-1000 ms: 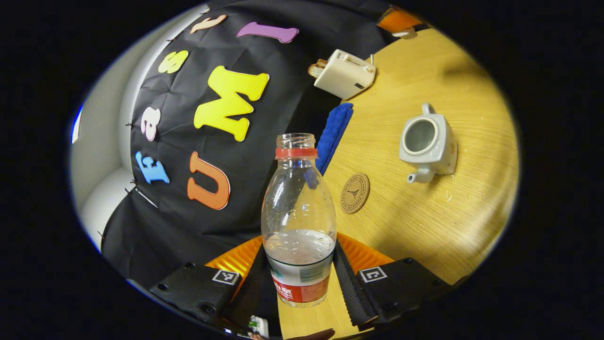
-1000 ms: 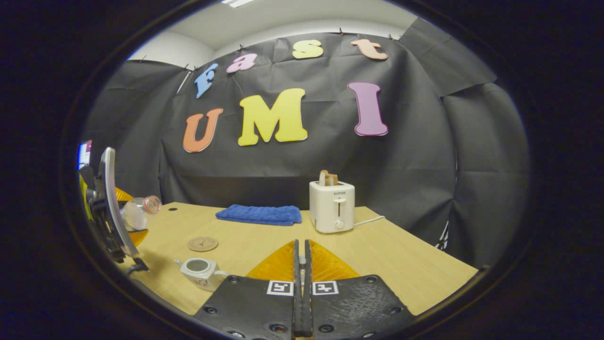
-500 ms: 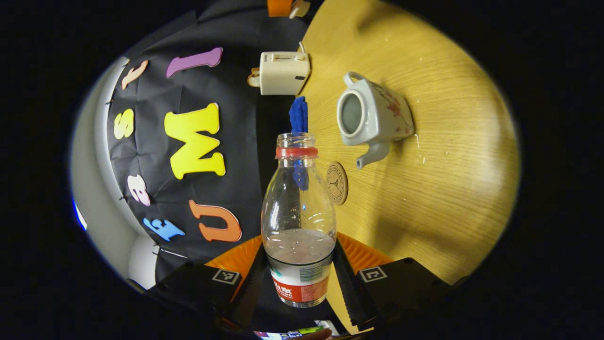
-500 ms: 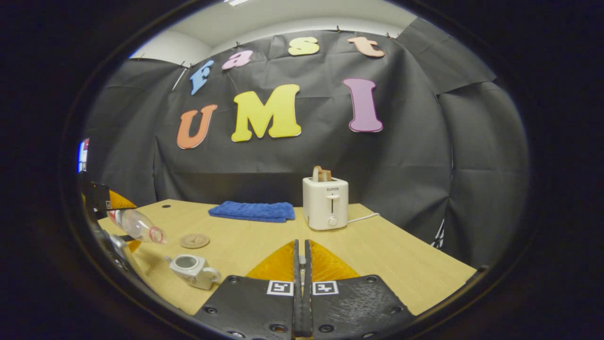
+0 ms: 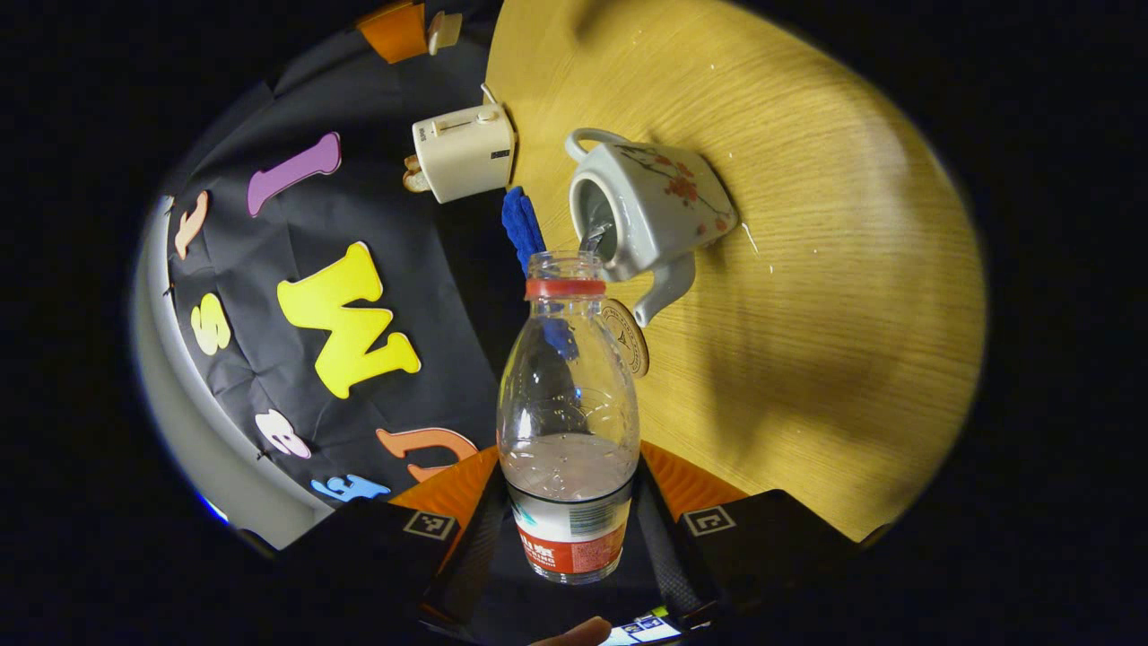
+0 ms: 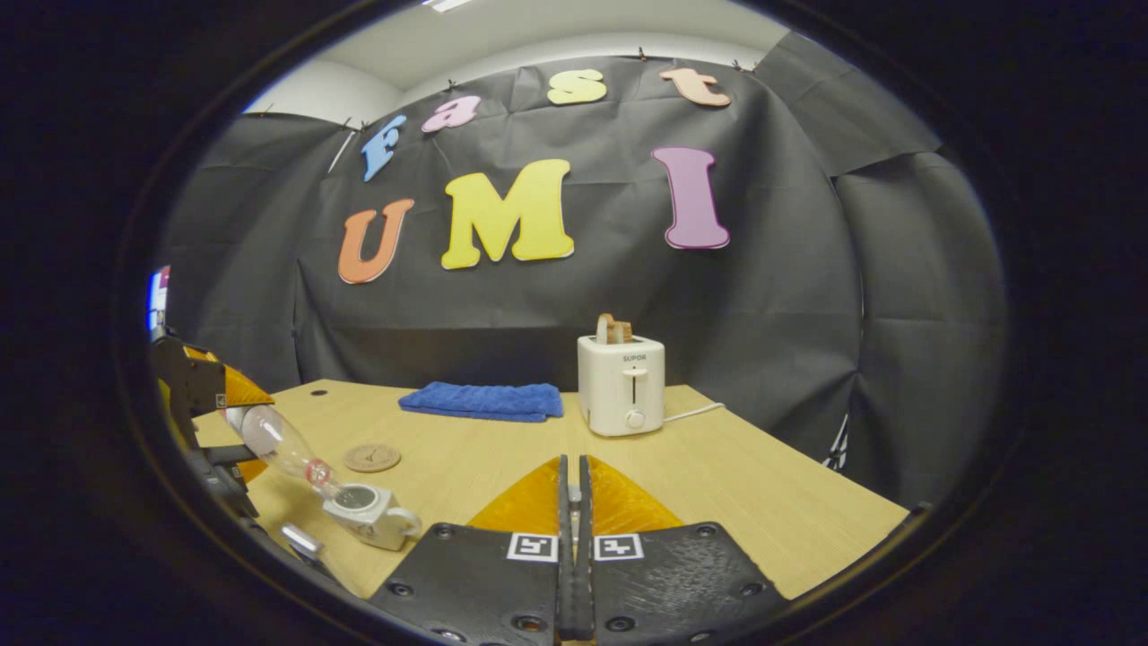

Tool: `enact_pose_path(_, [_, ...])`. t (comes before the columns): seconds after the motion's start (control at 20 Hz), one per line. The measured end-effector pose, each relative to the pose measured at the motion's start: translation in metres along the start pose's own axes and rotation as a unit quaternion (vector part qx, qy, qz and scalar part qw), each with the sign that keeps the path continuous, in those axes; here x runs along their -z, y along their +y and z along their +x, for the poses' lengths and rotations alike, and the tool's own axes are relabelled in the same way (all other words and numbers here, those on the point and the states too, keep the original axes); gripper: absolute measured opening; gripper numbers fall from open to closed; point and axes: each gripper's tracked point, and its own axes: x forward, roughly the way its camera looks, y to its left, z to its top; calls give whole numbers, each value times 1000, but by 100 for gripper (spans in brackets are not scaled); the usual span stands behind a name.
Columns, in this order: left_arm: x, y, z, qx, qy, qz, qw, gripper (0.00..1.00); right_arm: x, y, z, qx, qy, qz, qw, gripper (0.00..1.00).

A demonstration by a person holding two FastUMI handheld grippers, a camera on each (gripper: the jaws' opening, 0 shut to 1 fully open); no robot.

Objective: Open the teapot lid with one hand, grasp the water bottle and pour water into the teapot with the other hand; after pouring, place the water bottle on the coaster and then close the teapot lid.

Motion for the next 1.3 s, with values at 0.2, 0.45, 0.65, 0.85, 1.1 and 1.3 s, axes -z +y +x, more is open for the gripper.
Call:
enact_pose_path(0.2, [2, 22, 2, -11, 9, 52, 999, 77, 1, 4, 0, -4, 2, -2, 1000, 0])
enact_pose_path(0.45, [5, 40, 1, -25, 24, 108, 994, 77, 0, 9, -1, -10, -1, -6, 1000, 0])
enact_pose_path(0.65, [1, 54, -6, -44, 29, 143, 988, 77, -3, 10, -1, -12, -6, -8, 1000, 0])
enact_pose_path(0.85, [-10, 68, -10, -59, 27, 171, 983, 77, -3, 9, -2, -11, -6, -9, 1000, 0])
enact_pose_path(1.1, [-13, 70, -13, -63, 29, 183, 981, 77, -5, 4, 0, -6, -9, -4, 1000, 0])
enact_pose_path(1.3, [-13, 69, -10, -58, 33, 183, 981, 76, -3, 0, 0, -1, -7, -3, 1000, 0])
